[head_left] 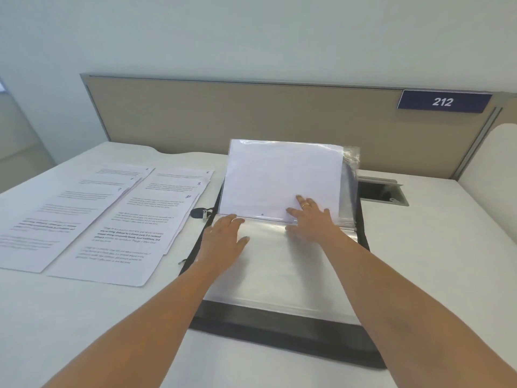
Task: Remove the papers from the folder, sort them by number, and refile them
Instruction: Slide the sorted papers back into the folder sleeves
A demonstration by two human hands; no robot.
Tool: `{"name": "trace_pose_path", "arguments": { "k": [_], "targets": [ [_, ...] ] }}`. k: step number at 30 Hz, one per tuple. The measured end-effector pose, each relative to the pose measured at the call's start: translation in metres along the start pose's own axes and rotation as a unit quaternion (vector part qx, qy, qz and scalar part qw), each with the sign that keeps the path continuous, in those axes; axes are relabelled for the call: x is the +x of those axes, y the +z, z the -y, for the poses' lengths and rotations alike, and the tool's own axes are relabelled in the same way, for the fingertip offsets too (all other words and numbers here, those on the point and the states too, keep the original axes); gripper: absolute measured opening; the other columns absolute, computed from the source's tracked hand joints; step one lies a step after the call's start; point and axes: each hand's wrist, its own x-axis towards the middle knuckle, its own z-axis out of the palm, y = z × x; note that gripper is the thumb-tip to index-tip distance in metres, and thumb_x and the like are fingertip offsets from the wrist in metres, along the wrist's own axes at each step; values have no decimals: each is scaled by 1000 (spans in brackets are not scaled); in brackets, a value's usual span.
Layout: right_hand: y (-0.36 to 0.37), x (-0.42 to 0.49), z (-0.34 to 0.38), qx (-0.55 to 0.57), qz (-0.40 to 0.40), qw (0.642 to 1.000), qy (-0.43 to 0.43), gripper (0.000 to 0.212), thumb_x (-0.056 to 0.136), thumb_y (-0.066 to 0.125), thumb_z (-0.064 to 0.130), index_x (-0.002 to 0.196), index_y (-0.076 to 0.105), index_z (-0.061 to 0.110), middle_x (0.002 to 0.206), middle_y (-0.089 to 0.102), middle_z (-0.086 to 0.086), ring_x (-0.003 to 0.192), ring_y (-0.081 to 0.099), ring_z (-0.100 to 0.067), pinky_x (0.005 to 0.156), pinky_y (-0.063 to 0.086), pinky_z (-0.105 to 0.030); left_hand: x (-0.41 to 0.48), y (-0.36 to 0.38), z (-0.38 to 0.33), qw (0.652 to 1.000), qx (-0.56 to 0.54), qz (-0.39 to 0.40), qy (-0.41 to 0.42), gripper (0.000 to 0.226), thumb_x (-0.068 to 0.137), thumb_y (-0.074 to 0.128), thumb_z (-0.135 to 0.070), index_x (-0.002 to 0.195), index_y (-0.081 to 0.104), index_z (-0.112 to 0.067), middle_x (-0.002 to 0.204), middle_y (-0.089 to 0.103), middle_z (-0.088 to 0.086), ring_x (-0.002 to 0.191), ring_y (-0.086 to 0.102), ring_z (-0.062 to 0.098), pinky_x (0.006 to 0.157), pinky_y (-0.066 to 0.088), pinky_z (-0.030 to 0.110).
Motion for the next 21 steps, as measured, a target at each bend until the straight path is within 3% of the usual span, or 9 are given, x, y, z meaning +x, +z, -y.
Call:
{"name": "trace_pose_path", "arguments": {
  "k": [2,5,12,21],
  "targets": [
    [6,5,-1,22,7,1000,8,56,96,37,50,147,24,31,159,-7,1,146,-2,-23,111,16,-56,-3,11,9,997,-4,67,-28,53,98,38,-43,145,27,-21,155,20,0,143,17,15,114,21,40],
    [15,8,-4,47,20,998,28,56,96,32,52,147,20,33,159,-2,1,146,0,-24,111,17,-56,-10,21,16,994,3,106,-33,58,99,34,-46,148,20,-19,157,14,1,145,12,17,117,13,44],
    [20,7,-5,65,26,997,40,56,97,28,54,148,17,33,159,1,1,146,2,-24,111,18,-56,-19,24,18,993,-8,118,-28,60,100,29,-46,150,14,-19,159,6,1,146,3,17,117,3,41],
    [16,-2,35,82,6,996,20,51,96,38,49,140,35,23,157,10,0,143,12,-21,110,25,-45,-25,5,40,993,-46,101,-42,56,99,36,-43,148,22,-19,157,14,-1,145,11,14,117,6,35]
  ]
}}
